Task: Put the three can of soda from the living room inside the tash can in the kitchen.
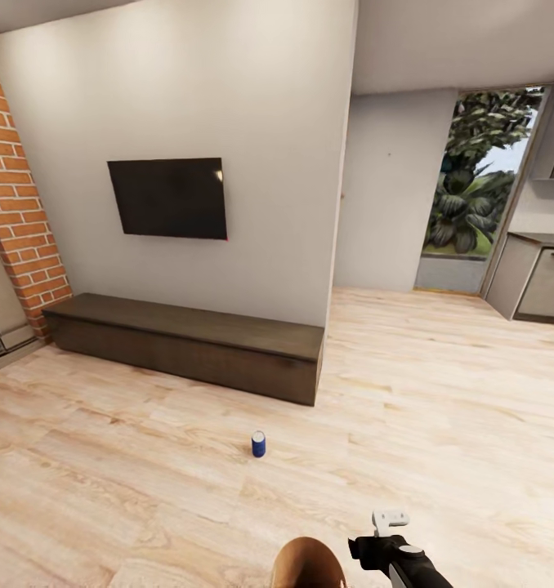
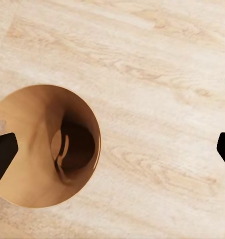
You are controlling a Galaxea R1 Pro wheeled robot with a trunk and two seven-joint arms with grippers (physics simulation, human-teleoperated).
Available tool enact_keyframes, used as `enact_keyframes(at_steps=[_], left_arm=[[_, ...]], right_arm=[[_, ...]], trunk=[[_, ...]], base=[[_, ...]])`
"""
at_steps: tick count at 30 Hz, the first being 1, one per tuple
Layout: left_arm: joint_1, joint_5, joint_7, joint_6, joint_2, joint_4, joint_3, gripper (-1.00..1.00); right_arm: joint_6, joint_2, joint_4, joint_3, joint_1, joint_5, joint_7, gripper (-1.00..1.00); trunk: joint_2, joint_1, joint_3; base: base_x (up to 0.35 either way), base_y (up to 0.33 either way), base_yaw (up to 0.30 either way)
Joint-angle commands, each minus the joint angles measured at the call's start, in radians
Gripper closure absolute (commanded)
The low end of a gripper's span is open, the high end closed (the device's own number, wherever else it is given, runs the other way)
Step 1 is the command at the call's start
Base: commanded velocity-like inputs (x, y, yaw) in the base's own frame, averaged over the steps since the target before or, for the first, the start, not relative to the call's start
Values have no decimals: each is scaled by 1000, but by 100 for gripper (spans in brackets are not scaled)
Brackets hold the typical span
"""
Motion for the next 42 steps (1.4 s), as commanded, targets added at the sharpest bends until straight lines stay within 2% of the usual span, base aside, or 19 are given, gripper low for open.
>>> enact_keyframes(at_steps=[1, 20, 28, 42], left_arm=[[0, 0, 0, 0, 0, 0, 0, -100], [0, 0, 0, 0, 0, 0, -1, -100], [0, 0, 0, 0, 0, 0, -2, -100], [0, 0, 0, 0, 0, 0, -2, -100]], right_arm=[[0, 0, 0, 0, 0, 0, 0, -100], [0, 0, 0, 0, 0, 0, 0, -100], [0, 0, 0, 0, 0, 0, 0, -100], [0, 0, 0, 0, 0, 0, 0, -100]], trunk=[[-7, 4, -5], [-140, 77, -94], [-140, 77, -103], [-140, 77, -104]], base=[[0, 0, 0], [0, 0, 0], [0, 0, 0], [61, 37, 0]])
